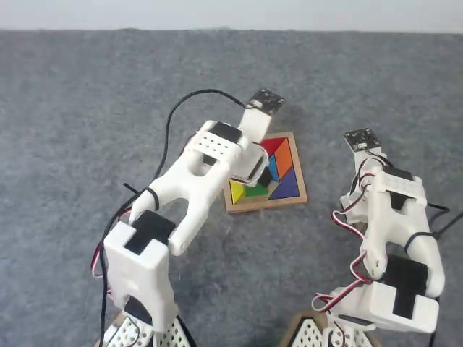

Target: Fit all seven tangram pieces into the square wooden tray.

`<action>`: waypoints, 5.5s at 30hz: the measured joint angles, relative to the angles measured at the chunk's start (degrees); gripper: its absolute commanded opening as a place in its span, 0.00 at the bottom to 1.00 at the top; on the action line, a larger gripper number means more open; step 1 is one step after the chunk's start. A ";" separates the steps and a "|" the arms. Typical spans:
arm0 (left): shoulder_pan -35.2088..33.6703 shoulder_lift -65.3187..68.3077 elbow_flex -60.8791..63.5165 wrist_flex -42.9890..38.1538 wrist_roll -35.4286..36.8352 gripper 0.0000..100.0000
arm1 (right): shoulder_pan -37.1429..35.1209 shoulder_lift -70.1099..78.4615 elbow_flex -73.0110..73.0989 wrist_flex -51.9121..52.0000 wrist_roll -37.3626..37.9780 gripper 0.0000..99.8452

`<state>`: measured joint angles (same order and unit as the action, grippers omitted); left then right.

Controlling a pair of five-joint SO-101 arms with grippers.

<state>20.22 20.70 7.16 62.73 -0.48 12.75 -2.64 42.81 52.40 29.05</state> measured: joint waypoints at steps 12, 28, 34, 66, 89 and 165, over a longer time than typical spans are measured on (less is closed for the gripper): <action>0.09 -7.47 0.44 2.29 -0.18 0.24 | 0.00 0.00 0.00 0.00 -0.18 0.11; -4.75 -20.84 21.45 -0.97 -7.03 0.18 | 0.00 0.00 0.00 0.00 -0.18 0.11; -4.84 -12.66 17.23 -5.45 -6.95 0.17 | 0.00 0.00 0.00 -0.09 -0.18 0.11; 0.53 -10.37 7.21 -7.38 -4.22 0.18 | 0.00 -0.09 0.18 -0.35 -1.58 0.11; -26.64 -29.01 31.56 -9.58 -11.96 0.18 | -13.19 -21.19 1.23 14.33 22.42 0.11; -35.43 -41.49 52.75 -24.62 -21.10 0.18 | -41.67 0.53 -9.76 -0.53 23.74 0.14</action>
<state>-15.21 -20.79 59.91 38.11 -21.58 -28.92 -2.11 33.05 51.87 52.79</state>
